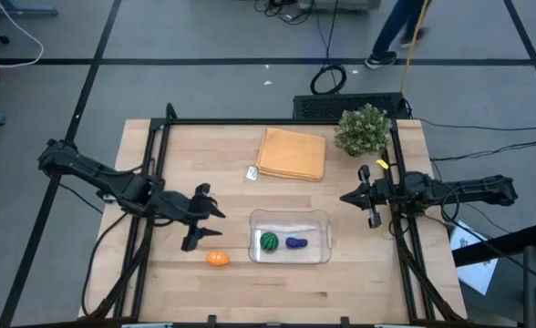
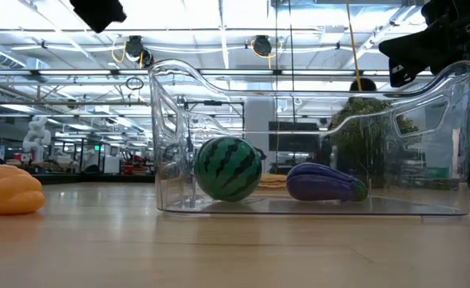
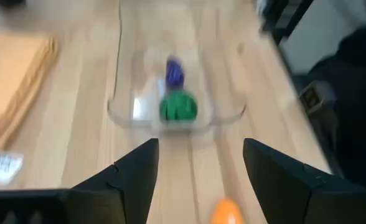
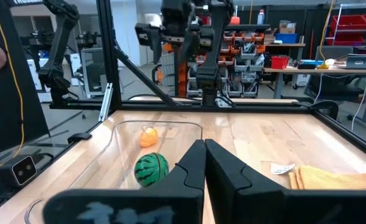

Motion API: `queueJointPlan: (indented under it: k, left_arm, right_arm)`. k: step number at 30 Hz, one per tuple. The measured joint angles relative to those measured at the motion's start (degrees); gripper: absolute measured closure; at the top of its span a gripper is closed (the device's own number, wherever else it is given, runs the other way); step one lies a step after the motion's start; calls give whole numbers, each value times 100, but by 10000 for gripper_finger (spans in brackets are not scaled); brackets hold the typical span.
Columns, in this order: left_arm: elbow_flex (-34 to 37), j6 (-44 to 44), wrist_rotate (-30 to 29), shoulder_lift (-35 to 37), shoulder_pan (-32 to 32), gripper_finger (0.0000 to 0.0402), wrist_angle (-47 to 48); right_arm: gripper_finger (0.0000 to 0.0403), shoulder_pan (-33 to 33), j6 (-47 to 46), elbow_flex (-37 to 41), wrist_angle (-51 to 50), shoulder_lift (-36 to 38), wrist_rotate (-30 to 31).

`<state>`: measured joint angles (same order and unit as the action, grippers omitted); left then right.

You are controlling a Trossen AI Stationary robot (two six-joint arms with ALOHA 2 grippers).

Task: Pick and placing Produce into tupperware
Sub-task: Put the croissant into the transparent bin

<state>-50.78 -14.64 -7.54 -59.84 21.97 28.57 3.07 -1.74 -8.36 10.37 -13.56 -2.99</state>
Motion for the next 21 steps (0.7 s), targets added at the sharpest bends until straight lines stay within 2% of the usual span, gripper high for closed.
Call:
queueJointPlan:
  k: [4, 6, 13, 21]
  left_arm:
    - [-499, -357, 36, -469, 1, 163, 1026]
    - [-631, -491, 269, -654, -2, 163, 1339]
    - [-678, -1023, 1080, -1146, 1, 163, 1553]
    - [-677, -1273, 1209, -2010, 186, 163, 1541]
  right_arm:
    - [403, 0, 0, 0, 2, 0, -1]
    - [403, 0, 0, 0, 3, 0, -1]
    - [403, 0, 33, 0, 5, 0, 0]
    - [403, 0, 70, 0, 7, 0, 0]
